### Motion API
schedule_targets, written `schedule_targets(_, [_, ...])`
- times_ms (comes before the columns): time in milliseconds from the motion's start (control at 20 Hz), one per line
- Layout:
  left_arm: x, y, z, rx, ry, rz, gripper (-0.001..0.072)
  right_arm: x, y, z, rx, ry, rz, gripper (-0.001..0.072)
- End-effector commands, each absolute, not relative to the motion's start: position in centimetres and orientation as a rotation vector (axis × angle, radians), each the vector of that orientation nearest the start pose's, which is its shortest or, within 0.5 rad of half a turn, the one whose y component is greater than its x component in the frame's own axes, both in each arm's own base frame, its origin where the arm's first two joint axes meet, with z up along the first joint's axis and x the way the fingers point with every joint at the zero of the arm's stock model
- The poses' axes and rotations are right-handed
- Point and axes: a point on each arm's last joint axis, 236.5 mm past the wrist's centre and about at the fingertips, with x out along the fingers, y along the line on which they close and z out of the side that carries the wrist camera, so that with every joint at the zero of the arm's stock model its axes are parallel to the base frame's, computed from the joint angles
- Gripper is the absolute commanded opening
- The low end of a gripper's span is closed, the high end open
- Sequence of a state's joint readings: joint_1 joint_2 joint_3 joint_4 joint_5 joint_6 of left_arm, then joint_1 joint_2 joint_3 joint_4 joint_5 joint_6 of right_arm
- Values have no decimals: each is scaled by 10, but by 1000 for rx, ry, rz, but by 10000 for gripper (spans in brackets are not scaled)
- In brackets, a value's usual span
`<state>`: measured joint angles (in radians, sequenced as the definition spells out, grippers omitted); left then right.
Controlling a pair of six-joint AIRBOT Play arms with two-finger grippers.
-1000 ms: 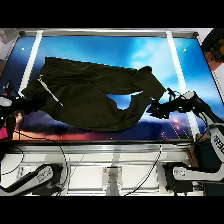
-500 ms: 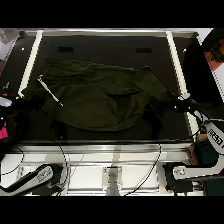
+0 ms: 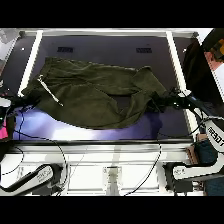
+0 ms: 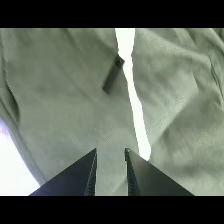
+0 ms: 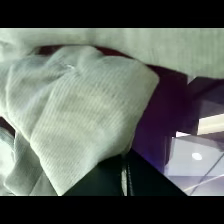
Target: Fold the clothes and pants, and hang the long-sleeved shirts on hangers.
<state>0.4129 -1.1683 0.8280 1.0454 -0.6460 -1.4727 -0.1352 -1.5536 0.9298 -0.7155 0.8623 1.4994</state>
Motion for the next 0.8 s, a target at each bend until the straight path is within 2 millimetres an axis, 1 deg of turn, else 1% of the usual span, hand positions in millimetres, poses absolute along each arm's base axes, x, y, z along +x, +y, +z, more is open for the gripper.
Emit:
schedule_targets(0, [398, 119, -4, -651, 810, 294, 246, 394, 57, -103, 846, 1342, 38, 15])
schedule_targets(100, [393, 136, -4, -644, 800, 321, 246, 380, 35, -100, 815, 1378, 18, 15])
schedule_targets(200, [387, 150, -4, -649, 792, 350, 246, 366, 11, -95, 821, 1404, -9, 14])
schedule_targets(300, [382, 158, -5, -656, 794, 366, 256, 361, -5, -93, 848, 1405, -33, 14])
schedule_targets(350, [381, 169, -4, -663, 776, 391, 343, 359, -11, -93, 862, 1402, -44, 15])
schedule_targets(400, [378, 184, -4, -696, 744, 436, 448, 357, -15, -93, 874, 1406, -49, 15])
schedule_targets(450, [374, 199, -5, -774, 711, 494, 449, 353, -14, -92, 883, 1421, -45, 15])
schedule_targets(500, [370, 212, -9, -890, 674, 545, 449, 349, -11, -92, 886, 1441, -34, 15])
schedule_targets(550, [370, 220, -13, -1017, 636, 565, 448, 346, -8, -91, 890, 1457, -23, 15])
schedule_targets(600, [372, 224, -16, -1110, 604, 558, 448, 344, -4, -89, 896, 1470, -12, 15])
schedule_targets(650, [377, 224, -19, -1133, 591, 513, 449, 343, -2, -88, 904, 1472, -6, 15])
schedule_targets(750, [394, 209, -25, -1112, 592, 363, 449, 347, 2, -85, 934, 1461, 6, 15])
